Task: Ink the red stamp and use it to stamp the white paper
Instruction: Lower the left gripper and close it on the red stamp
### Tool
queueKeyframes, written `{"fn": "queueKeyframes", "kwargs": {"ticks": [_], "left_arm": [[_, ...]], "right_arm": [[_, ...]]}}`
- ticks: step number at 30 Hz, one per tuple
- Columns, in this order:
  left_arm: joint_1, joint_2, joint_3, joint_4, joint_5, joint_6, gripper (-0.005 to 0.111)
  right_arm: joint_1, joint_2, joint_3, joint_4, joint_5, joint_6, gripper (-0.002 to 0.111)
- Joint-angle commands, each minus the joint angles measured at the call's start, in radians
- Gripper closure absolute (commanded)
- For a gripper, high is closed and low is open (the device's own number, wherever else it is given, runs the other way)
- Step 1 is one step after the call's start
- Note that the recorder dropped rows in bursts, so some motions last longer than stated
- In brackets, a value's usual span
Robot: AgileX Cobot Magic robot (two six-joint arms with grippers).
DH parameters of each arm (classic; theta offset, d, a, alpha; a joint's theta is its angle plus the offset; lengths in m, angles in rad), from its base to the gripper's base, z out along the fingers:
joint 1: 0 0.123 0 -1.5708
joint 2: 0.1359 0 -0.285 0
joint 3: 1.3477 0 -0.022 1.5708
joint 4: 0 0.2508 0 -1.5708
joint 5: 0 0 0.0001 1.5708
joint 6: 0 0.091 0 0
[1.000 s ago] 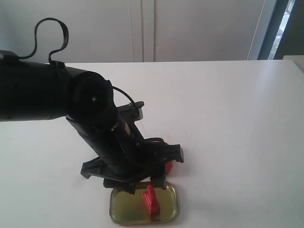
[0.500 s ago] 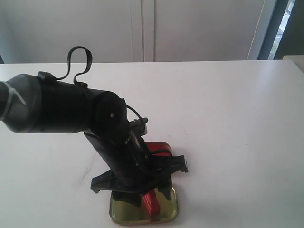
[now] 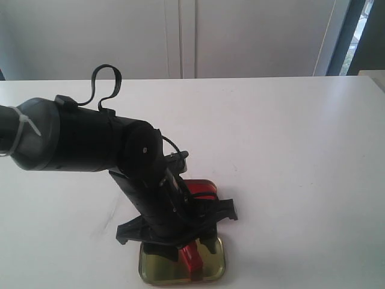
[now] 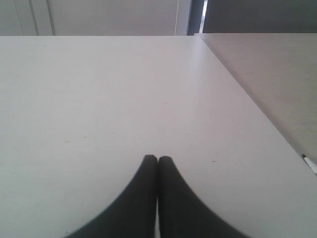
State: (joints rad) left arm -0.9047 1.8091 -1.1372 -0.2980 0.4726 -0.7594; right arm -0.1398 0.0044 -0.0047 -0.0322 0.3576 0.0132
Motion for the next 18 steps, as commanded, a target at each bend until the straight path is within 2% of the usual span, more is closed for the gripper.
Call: {"fn": "queueKeyframes", "kwargs": {"ticks": [1, 18], "left_arm": [[-0.004, -0.004, -0.004, 0.05, 0.032, -0.019, 0.042], [-0.004, 0.016, -0.004, 0.026, -0.009, -0.03, 0.045]], "right_arm": [[0.004, -0.004, 0.005, -0.002, -0.015, 0.008, 0.108], [0.004, -0.004, 0.005, -0.002, -0.015, 0.008, 0.108]]}}
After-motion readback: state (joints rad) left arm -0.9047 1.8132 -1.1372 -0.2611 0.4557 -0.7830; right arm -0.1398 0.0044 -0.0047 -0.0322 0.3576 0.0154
